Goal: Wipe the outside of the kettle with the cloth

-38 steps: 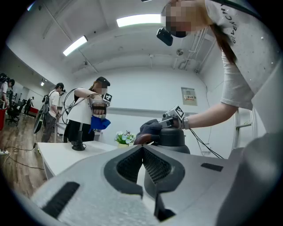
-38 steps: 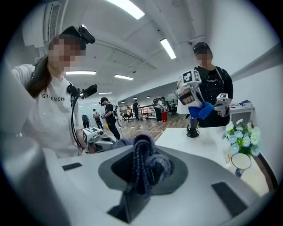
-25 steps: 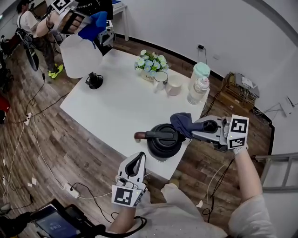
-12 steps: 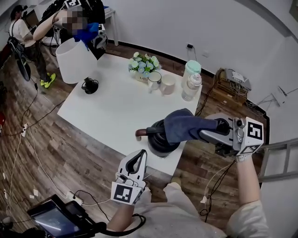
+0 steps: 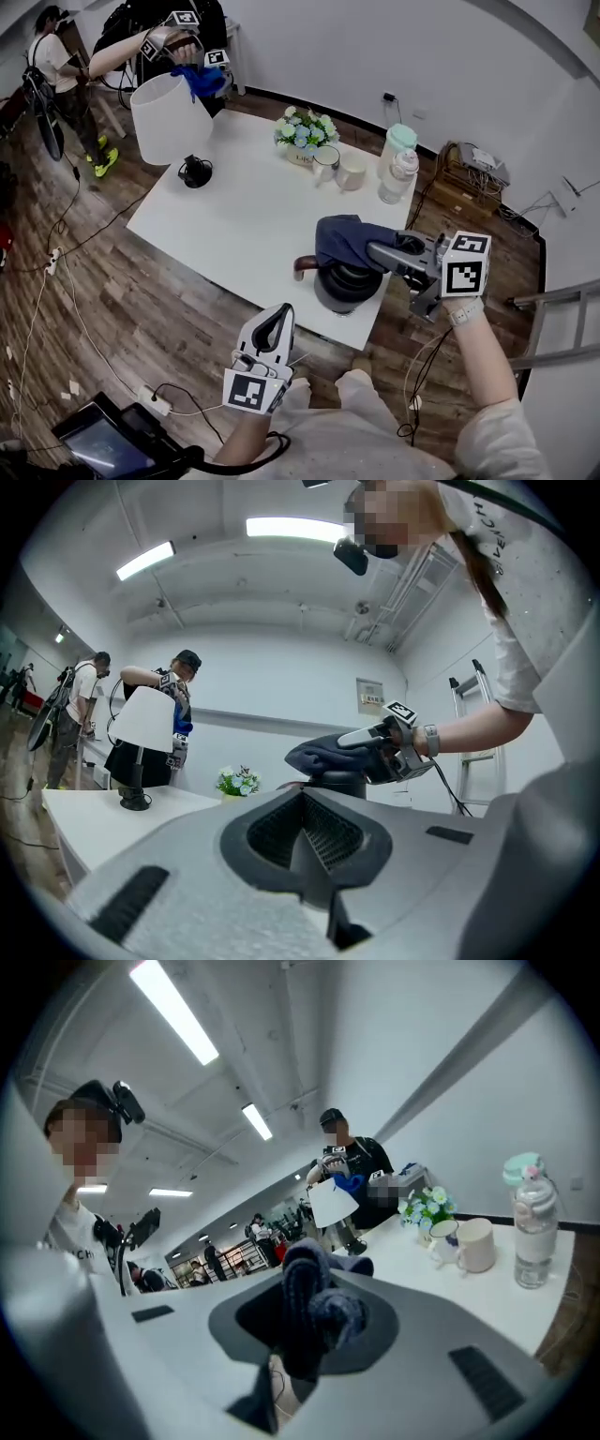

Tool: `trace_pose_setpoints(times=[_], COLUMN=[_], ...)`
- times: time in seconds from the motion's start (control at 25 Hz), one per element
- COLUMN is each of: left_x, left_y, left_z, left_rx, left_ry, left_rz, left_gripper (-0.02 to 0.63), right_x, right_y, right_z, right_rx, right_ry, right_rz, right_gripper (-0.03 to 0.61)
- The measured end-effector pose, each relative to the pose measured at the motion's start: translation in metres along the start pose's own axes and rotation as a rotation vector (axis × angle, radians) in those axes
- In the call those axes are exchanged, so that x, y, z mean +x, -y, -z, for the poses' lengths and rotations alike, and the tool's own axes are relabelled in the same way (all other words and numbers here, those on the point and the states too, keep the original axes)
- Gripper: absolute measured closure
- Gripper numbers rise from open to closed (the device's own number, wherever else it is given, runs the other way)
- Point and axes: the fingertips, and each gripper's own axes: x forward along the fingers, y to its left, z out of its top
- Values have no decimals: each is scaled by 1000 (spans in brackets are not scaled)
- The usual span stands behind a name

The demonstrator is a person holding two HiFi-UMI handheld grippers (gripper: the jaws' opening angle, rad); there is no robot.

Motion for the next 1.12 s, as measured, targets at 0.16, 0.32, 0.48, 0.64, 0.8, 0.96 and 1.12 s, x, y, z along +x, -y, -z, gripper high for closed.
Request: trace_pose_setpoints(times=[0.16,0.32,0.48,0.64,0.8,0.96,1.12], left_x=[2,9,17,24,32,33,25], left_y=[1,7,15,25,36,41,44], left_z=[3,4,4,2,2,1,4], left_rx=[-9,-8,-8,-5,16,41,66], left_ry=[-2,0,-7,-7,-4,-13,-24], left_rz=[13,41,78,100,118,144,195], left_gripper=[607,607,607,607,607,607,607], right_x=[-18,-34,-49,-70,-103,-125,-121], right_y=[1,-4,-8,-8,-15,-37,-68], right_z=[10,20,28,40,51,67,93], right_rx=[-5,-27,-32,-51,-213,-413,-392], right_ry=[-11,-40,-51,-86,-158,-231,-92], right_rz=[35,57,87,147,286,469,551], right_gripper=[515,515,515,515,515,515,515])
